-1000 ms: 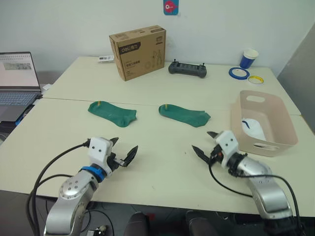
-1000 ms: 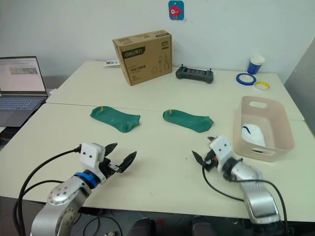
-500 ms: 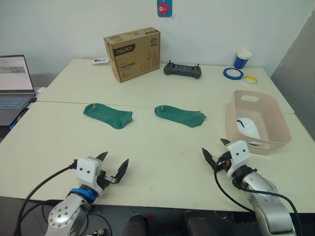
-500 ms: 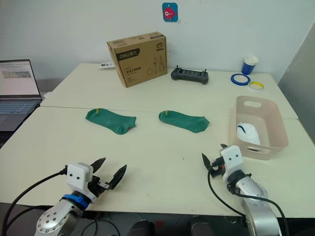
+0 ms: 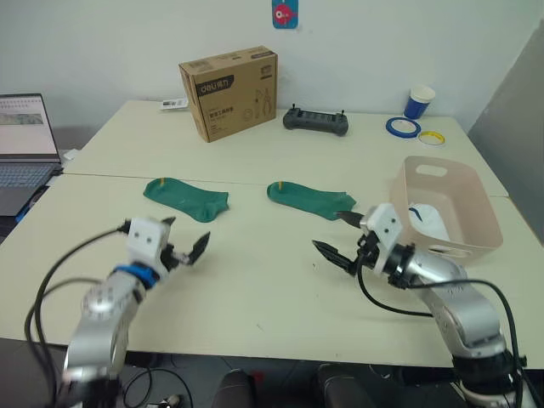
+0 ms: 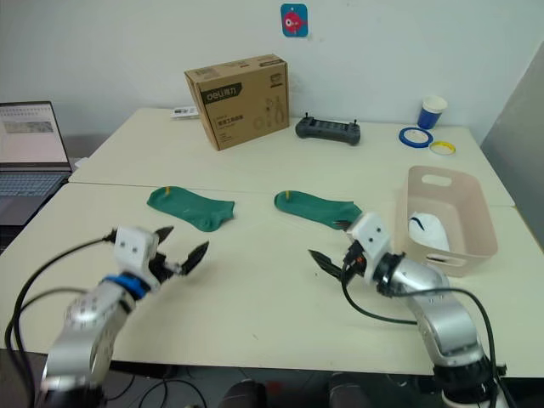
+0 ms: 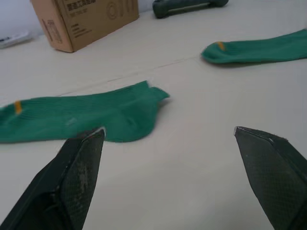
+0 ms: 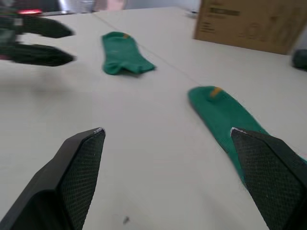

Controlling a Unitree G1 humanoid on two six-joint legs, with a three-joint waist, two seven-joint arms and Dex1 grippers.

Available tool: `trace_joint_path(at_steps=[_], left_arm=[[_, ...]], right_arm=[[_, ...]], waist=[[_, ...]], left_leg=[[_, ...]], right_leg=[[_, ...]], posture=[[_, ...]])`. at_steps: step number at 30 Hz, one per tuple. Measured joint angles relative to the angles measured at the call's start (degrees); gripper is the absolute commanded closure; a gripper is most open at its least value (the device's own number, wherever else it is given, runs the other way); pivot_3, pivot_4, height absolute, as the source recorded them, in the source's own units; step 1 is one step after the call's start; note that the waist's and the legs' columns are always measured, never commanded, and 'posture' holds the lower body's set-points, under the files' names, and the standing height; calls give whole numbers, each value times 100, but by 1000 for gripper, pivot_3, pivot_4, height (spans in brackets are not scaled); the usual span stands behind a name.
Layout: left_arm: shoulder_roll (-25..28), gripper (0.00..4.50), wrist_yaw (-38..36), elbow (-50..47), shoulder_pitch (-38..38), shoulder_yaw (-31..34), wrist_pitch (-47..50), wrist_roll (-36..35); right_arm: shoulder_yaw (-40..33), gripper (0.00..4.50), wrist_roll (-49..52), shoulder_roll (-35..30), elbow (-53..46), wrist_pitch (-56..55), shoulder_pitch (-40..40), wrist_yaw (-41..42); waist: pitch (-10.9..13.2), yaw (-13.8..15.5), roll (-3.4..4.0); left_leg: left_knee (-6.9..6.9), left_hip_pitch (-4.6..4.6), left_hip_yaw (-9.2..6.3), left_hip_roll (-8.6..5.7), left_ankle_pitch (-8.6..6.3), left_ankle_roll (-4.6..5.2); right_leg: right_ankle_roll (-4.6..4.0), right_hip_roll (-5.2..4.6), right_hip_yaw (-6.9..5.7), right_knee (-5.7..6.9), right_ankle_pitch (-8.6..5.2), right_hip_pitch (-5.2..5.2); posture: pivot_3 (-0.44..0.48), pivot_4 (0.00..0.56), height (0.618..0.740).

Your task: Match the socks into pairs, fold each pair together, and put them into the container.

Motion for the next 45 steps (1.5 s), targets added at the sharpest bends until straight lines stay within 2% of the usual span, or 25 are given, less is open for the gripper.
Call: trace_joint_path(at_steps=[4, 7, 13, 17, 25, 28, 33, 36, 40, 43, 45], left_arm=[[24, 0, -221, 1276, -901, -478, -174, 386], [-47, 0, -179, 2311, -1520, -657, -474, 664], [-221, 0, -401, 3441, -2206, -846, -996, 848], [-268, 902, -541, 3929, -2470, -915, -1197, 939], [-362, 3655, -656, 4347, -2680, -946, -1403, 991], [-350, 4464, -751, 4277, -2642, -941, -1393, 982], [-301, 4464, -915, 3471, -2136, -886, -1110, 866], [-198, 4464, -1215, 1882, -1146, -878, -417, 512], [-83, 4464, -1638, -539, 129, -1159, 1063, -253], [42, 4464, -1763, -1818, 586, -1469, 1993, -735], [-108, 4464, -1751, -2329, 629, -1809, 2418, -999]], right_arm=[[69, 31, 51, -48, 43, 85, -147, 86], [147, 31, 18, -47, 68, 74, -80, 101], [206, 31, -15, 55, 79, -63, 229, -122], [196, 0, -37, 49, 79, -148, 354, -245], [132, 0, -35, 2, 79, -182, 447, -360], [126, 0, -31, -5, 78, -182, 454, -379], [36, 0, 6, -5, 54, -182, 500, -410], [2, 0, 22, -57, 35, -176, 645, -365], [-222, 0, 127, -232, 29, -172, 740, -289], [-325, 0, 142, -424, 91, -240, 790, -190], [-483, 0, 140, -492, 245, -271, 811, -152]], waist=[[-1, 35, -1], [-1, 69, -2], [-1, 84, -2], [-1, 93, -2], [-1, 84, -2], [-1, 89, -2], [-1, 74, -2], [-1, 34, -1], [-1, 42, -1], [0, 63, 0], [0, 67, 1]], left_leg=[[-5, -9, 4, -3, -3, 4], [-2, -48, -2, -2, -3, 4], [-2, -50, 0, -2, -3, 4], [3, -49, 0, -2, -3, 4], [9, -46, 2, -2, -1, 2], [6, -46, 1, -2, -1, 2], [3, -46, 3, -1, -1, 3], [-1, -46, 5, 2, -2, 2], [0, -46, 1, -4, -2, 2], [8, -43, 3, -6, -1, 2], [12, -39, 12, -13, -1, 2]], right_leg=[[-4, -8, -2, -7, 0, 1], [-16, -6, -7, -2, 8, -36], [-18, -6, -7, -1, 9, -37], [-2, -6, -8, 0, 1, -35], [11, -5, -3, 2, 8, -32], [9, -5, -4, 2, 9, -32], [8, -6, -3, 1, 9, -32], [-1, -9, 1, 0, 11, -33], [-3, -19, -6, 1, 8, -30], [14, -20, -1, 1, 0, -26], [16, -29, 5, -1, 1, -23]], posture=[[0, 150, 740], [0, 150, 740], [0, 150, 740], [0, 150, 740], [0, 150, 740], [0, 150, 740], [0, 150, 740], [0, 150, 740], [0, 150, 740], [0, 150, 740], [0, 150, 740]])
